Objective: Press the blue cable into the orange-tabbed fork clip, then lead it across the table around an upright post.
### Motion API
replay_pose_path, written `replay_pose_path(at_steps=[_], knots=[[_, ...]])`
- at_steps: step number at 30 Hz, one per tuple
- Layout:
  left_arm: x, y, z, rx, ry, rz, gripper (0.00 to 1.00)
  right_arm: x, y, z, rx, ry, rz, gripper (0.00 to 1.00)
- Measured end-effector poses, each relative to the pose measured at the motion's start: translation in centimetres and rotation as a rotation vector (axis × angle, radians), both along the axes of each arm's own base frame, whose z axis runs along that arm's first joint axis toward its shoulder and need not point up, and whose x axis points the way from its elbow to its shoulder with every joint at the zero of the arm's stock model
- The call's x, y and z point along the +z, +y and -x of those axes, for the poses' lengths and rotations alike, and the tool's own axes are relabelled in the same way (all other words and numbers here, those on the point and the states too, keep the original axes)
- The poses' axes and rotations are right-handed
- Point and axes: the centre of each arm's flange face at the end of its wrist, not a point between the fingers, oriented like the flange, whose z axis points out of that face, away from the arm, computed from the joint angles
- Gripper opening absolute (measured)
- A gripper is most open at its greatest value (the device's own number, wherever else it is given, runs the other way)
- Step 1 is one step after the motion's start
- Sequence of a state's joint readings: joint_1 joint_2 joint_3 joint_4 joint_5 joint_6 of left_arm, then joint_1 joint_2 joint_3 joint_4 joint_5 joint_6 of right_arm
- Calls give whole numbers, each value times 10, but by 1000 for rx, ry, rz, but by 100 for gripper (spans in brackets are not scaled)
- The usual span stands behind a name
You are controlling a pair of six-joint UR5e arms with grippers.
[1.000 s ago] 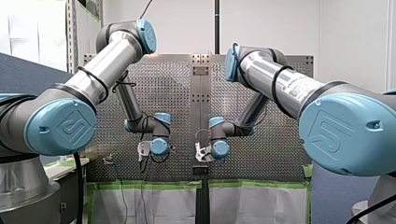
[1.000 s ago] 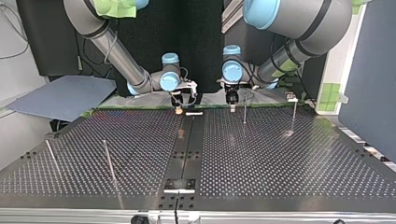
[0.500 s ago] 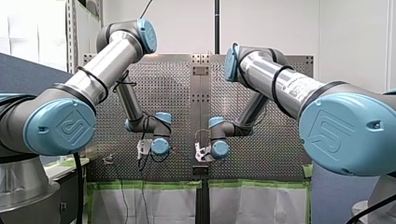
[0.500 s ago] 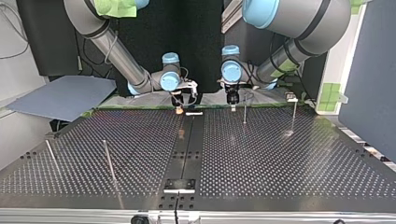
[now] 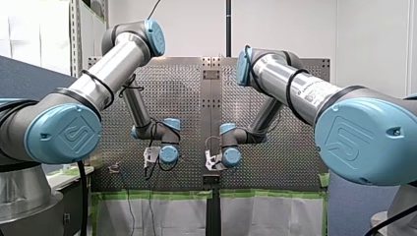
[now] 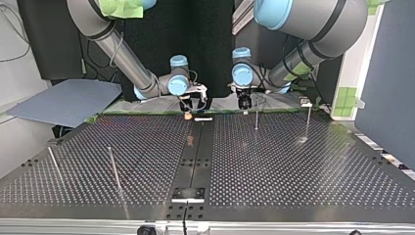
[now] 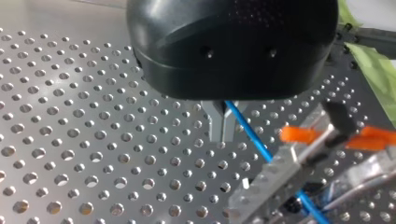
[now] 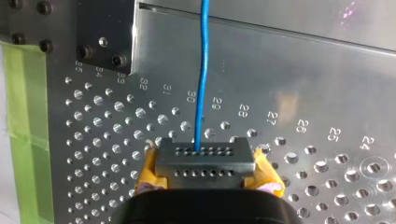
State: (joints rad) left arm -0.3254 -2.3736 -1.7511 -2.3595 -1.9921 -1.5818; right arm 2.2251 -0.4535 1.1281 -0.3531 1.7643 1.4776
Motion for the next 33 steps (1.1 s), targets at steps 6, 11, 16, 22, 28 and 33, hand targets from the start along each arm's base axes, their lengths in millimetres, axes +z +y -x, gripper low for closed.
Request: replay_pose_path(at_steps=[6, 11, 16, 22, 28, 33], knots=[[0, 0, 1, -2, 12, -6, 0, 1, 0, 0, 2, 7, 0, 0], [11, -4, 0, -8, 27, -12, 0, 23, -2, -3, 3, 4, 17, 0], [35, -13, 5, -23, 29, -9, 0, 56, -1, -9, 5, -16, 39, 0], [67, -22, 12, -36, 27, 13, 0, 100, 3, -17, 8, -42, 64, 0], [98, -29, 19, -42, 20, 50, 0, 141, 7, -19, 8, -58, 73, 0], [124, -33, 25, -37, 4, 58, 0, 174, 11, -19, 8, -73, 87, 0]])
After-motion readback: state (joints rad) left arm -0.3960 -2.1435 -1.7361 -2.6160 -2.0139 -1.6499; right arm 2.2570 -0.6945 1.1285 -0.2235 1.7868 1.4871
